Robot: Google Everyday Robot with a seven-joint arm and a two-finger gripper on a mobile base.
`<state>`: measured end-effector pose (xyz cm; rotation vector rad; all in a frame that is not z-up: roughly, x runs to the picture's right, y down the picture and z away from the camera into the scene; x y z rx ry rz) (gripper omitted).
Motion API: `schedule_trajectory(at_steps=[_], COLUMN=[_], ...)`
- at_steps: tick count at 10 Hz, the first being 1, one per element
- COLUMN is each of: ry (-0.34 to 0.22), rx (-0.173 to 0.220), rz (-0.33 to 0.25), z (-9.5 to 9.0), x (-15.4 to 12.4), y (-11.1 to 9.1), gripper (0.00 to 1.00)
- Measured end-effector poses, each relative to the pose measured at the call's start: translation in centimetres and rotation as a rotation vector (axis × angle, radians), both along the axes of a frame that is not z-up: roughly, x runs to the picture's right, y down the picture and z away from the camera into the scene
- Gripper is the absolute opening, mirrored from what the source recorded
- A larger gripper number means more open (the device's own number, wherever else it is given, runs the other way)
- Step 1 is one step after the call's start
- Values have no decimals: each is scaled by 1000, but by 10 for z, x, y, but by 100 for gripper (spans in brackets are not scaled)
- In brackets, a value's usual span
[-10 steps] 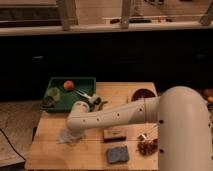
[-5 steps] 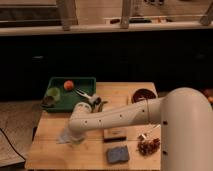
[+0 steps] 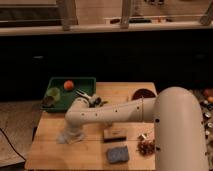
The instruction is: Wipe table surface with towel
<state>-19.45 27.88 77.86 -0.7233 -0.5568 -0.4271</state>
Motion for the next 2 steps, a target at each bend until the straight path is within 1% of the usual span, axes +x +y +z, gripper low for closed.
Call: schedule_trajectory(at_steps=[2], ry=[8], rx=[-8], rz=[4], z=[1], x=[-4], y=[-6], gripper=[77])
